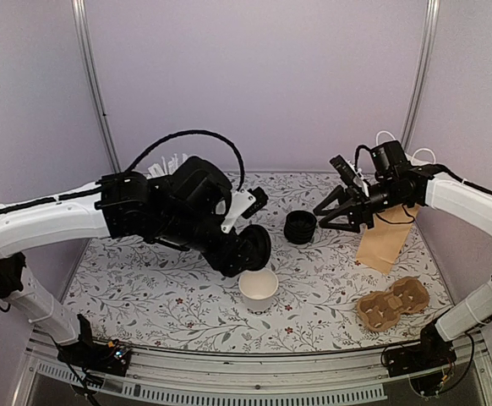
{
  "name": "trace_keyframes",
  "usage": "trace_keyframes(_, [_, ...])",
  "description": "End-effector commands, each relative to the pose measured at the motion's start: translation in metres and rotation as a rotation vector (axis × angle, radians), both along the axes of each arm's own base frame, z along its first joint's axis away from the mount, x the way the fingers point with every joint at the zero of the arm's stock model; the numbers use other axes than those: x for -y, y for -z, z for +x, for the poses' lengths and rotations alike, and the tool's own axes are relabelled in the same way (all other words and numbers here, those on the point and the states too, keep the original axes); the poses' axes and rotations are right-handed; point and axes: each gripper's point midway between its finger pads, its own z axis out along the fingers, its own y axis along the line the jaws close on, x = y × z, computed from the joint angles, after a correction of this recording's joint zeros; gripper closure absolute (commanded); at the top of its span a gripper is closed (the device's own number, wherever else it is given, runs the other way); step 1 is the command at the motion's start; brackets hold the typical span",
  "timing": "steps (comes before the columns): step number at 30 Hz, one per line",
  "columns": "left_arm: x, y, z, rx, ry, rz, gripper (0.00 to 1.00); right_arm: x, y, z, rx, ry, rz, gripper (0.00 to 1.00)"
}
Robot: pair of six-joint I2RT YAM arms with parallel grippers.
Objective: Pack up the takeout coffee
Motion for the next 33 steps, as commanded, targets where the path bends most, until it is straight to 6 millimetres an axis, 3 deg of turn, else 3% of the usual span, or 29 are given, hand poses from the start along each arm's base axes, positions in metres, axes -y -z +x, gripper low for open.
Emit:
trace_keyframes(1, [-0.034,0.047,-0.012,-0.151,-0.051,0.247,0.25,0.005,0.002,0.002,0.094,0.034,-0.028,0.50])
trace_keyframes(12, [-0.012,0.060,-0.010,-0.201,-0.011,0.315,0.25,0.005,0.046,0.008,0.014,0.038,-0.091,0.50])
trace_keyframes(19, [0.000,0.072,-0.007,-0.224,0.018,0.379,0.25,0.005,0.046,0.004,0.012,0.020,-0.082,0.50])
trace_keyframes(33, [0.001,0.075,-0.004,-0.241,0.006,0.434,0.24,0.006,0.044,0.000,0.012,0.000,-0.072,0.51])
